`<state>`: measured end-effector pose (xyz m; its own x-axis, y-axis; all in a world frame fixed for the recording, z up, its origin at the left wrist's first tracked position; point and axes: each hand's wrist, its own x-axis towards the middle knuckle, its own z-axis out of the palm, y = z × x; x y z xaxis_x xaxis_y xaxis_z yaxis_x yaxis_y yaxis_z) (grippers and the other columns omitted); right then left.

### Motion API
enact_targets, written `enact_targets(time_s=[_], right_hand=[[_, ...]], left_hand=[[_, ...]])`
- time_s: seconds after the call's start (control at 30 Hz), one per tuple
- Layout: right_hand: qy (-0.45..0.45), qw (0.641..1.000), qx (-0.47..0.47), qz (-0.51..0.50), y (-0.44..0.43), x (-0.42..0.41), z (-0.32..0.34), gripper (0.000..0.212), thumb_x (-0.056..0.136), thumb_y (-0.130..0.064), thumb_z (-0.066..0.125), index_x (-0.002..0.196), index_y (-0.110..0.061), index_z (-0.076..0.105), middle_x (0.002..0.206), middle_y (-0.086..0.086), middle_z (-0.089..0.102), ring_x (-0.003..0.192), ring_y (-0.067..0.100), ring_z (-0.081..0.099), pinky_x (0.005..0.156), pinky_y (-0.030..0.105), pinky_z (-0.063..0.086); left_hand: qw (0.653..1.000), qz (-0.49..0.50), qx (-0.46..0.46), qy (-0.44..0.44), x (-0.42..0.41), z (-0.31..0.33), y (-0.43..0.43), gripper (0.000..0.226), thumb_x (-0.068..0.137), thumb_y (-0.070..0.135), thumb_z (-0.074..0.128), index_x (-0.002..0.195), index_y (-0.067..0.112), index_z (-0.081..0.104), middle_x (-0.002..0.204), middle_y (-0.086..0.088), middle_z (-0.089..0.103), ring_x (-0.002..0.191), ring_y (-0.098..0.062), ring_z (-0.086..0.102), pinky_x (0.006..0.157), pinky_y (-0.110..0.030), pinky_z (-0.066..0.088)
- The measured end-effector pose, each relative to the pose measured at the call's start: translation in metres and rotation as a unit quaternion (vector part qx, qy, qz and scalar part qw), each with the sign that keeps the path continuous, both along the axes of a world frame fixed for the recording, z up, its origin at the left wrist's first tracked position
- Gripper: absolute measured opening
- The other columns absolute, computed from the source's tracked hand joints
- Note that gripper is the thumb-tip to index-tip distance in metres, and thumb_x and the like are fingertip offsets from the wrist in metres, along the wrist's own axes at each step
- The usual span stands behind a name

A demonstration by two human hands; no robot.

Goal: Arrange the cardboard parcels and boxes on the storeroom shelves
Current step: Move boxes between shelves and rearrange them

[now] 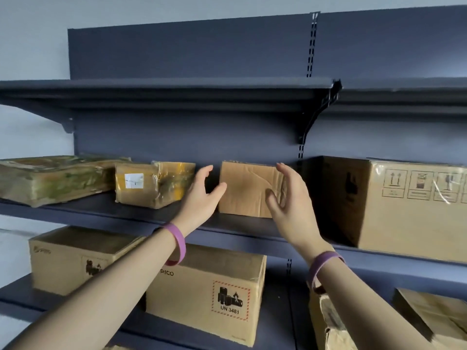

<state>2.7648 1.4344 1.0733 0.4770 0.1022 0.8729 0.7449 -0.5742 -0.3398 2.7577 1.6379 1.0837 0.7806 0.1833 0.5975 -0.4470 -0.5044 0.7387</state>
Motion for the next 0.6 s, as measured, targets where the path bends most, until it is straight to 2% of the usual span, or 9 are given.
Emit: enact_targets(time_s=[0.1,0.23,0.3,0.4,0.5,0.6], right_hand=[[0.057,0.995,0.087,-0.009,0.012,0.024,-0.002,0.061,0.095,-0.015,0.063,0.149,-0.008,0.034,0.150,0.008,0.042,0.140,0.021,0.036,0.117,0.034,0.028],[0.146,0.960,0.239,-0.028,0.012,0.055,-0.001,0.066,0.096,-0.028,0.062,0.151,-0.010,0.030,0.152,0.011,0.040,0.141,0.026,0.036,0.119,0.043,0.028],[0.225,0.929,0.295,-0.006,0.007,0.066,0.003,0.064,0.100,-0.044,0.051,0.153,-0.015,0.028,0.152,0.007,0.040,0.140,0.026,0.038,0.117,0.039,0.030],[0.342,0.851,0.395,0.036,0.001,0.090,0.008,0.070,0.101,-0.060,0.032,0.153,-0.013,0.031,0.144,0.005,0.047,0.134,0.029,0.045,0.113,0.037,0.034],[0.377,0.805,0.456,0.038,-0.002,0.108,0.009,0.069,0.104,-0.056,0.029,0.149,-0.005,0.038,0.147,0.011,0.048,0.133,0.032,0.048,0.115,0.043,0.034],[0.387,0.816,0.428,0.039,-0.001,0.105,0.005,0.053,0.106,-0.038,0.031,0.142,-0.003,0.048,0.132,0.014,0.056,0.116,0.029,0.053,0.108,0.037,0.040]], left_hand=[[0.997,-0.020,-0.058,0.043,0.023,0.002,0.013,0.070,0.099,0.028,0.061,0.157,0.021,0.023,0.161,-0.003,0.028,0.148,-0.020,0.027,0.106,-0.024,0.024],[0.990,-0.049,-0.085,0.105,0.054,-0.001,0.015,0.086,0.095,0.033,0.067,0.160,0.024,0.011,0.165,-0.007,0.020,0.149,-0.025,0.027,0.116,-0.038,0.027],[0.985,-0.058,-0.089,0.134,0.069,-0.003,0.012,0.091,0.092,0.040,0.069,0.160,0.027,0.009,0.165,-0.005,0.019,0.149,-0.026,0.027,0.118,-0.042,0.027],[0.977,-0.071,-0.114,0.168,0.086,-0.004,0.002,0.101,0.088,0.050,0.070,0.160,0.029,0.003,0.166,-0.003,0.019,0.148,-0.028,0.028,0.119,-0.044,0.025],[0.967,-0.101,-0.133,0.193,0.097,-0.007,-0.006,0.106,0.088,0.054,0.069,0.160,0.028,-0.004,0.163,0.001,0.024,0.148,-0.026,0.028,0.118,-0.042,0.022],[0.971,-0.095,-0.078,0.207,0.105,-0.012,-0.007,0.090,0.092,0.044,0.067,0.154,0.026,0.005,0.148,0.001,0.036,0.126,-0.021,0.040,0.105,-0.037,0.031]])
